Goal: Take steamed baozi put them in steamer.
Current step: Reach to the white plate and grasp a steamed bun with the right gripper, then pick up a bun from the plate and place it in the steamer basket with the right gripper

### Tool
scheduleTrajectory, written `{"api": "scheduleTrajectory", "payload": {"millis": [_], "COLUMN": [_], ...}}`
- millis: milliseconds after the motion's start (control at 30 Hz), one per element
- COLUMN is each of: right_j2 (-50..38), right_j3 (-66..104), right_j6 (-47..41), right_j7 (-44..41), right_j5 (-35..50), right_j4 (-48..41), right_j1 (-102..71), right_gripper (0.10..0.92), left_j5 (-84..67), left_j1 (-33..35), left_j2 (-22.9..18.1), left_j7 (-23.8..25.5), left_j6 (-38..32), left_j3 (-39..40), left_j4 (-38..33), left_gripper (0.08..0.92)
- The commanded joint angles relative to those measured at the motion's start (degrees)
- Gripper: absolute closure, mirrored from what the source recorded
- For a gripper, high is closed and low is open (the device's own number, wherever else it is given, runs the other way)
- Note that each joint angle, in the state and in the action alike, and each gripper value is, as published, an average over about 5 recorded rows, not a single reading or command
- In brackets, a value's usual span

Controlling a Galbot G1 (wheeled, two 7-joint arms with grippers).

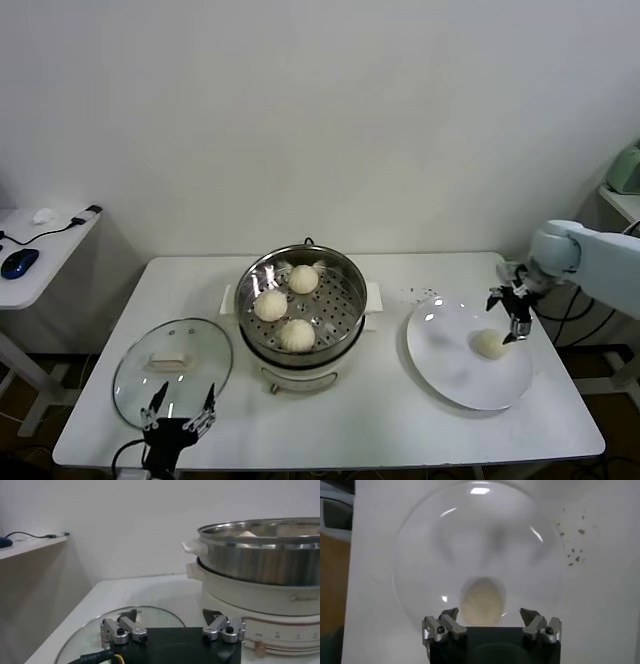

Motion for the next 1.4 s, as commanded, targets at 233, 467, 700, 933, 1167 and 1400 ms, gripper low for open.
{"api": "scheduleTrajectory", "payload": {"millis": [233,467,700,933,1167,1400], "right_j2": [2.16,2.13,-0.36,-3.02,2.48,15.69], "right_j3": [12.56,13.05,9.58,0.35,-14.13,-17.82], "right_j6": [-2.27,-2.26,-2.26,-2.70,-5.73,-11.83], "right_j7": [2.02,2.62,1.12,0.45,0.78,5.91], "right_j5": [-5.68,-5.94,-3.10,6.01,23.22,41.50], "right_j4": [-7.81,-7.41,-2.22,6.27,16.17,26.15], "right_j1": [-14.75,-13.96,-9.00,6.35,30.72,44.33], "right_gripper": [0.203,0.239,0.360,0.364,0.364,0.364], "left_j5": [0.12,0.35,0.37,0.59,0.65,0.50], "left_j1": [0.45,0.28,0.33,0.54,0.49,0.11], "left_j2": [-0.08,-0.06,0.06,0.10,0.23,0.87], "left_j7": [-0.05,-0.10,-0.20,-0.26,-0.26,-0.19], "left_j6": [-0.13,-0.14,-0.16,-0.26,-0.36,-0.06], "left_j3": [0.03,0.36,0.35,0.68,1.16,1.52], "left_j4": [0.07,0.09,0.07,-0.08,-0.56,-1.21], "left_gripper": [0.177,0.177,0.177,0.177,0.177,0.177]}}
